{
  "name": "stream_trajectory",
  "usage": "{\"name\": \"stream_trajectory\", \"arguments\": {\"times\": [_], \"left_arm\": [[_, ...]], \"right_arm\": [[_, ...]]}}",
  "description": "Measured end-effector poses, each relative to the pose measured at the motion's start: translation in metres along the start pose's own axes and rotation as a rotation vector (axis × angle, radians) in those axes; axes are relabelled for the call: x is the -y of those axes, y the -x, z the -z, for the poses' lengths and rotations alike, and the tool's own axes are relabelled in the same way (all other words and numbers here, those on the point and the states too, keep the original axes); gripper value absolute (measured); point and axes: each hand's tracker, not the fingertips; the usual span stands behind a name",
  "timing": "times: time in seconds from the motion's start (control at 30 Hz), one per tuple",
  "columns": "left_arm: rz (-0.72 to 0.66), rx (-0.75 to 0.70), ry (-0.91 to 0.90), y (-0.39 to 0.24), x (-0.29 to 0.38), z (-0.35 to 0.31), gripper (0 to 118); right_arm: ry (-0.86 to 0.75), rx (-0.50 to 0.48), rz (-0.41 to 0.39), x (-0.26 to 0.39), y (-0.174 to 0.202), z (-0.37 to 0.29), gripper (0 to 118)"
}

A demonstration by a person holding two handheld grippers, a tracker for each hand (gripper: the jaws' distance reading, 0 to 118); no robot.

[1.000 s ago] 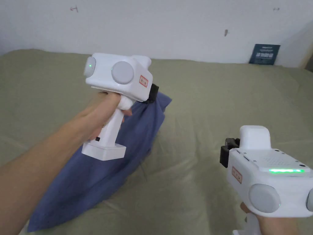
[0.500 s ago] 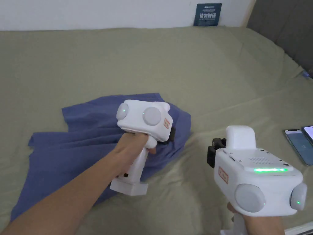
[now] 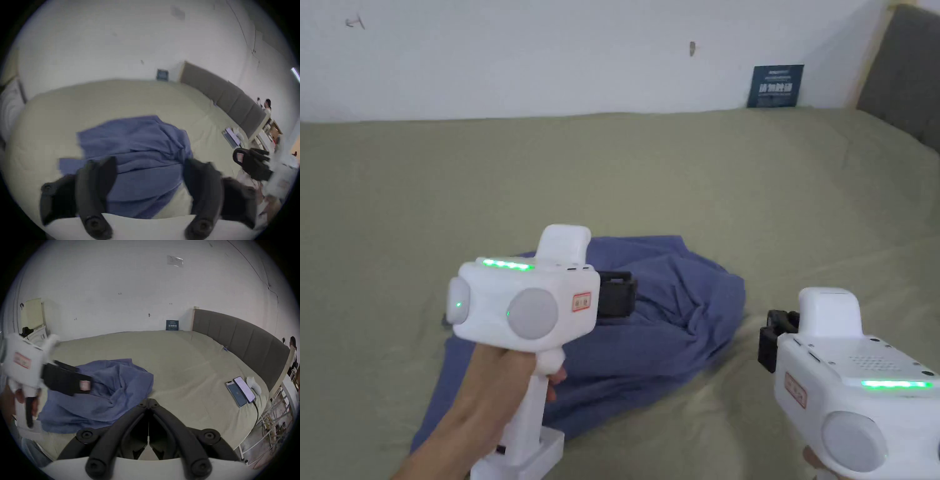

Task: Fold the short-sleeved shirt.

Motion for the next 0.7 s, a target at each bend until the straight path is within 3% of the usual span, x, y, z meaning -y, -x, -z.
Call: {"name": "stream_trajectory", "arguments": {"times": [0.07, 0.17, 0.3, 0.33, 0.43, 0.7], "left_arm": [[0.004, -0.100, -0.099, 0.021, 0.016, -0.052, 0], [-0.017, -0.311, -0.210, 0.045, 0.049, -0.128, 0], [-0.196, -0.370, -0.271, 0.082, 0.087, -0.183, 0], [-0.187, -0.405, -0.279, 0.086, 0.091, -0.189, 0], [-0.196, -0.448, -0.265, 0.113, 0.099, -0.190, 0], [-0.168, -0.371, -0.186, 0.123, 0.076, -0.142, 0]], "right_arm": [[-0.016, -0.018, -0.017, 0.000, 0.010, -0.002, 1], [-0.047, -0.044, -0.046, 0.001, 0.025, -0.008, 0], [-0.071, -0.063, -0.084, 0.005, 0.042, -0.017, 0], [-0.075, -0.065, -0.092, 0.005, 0.045, -0.019, 1], [-0.089, -0.075, -0.115, 0.005, 0.053, -0.023, 0], [-0.091, -0.092, -0.113, -0.001, 0.062, -0.013, 1]]}}
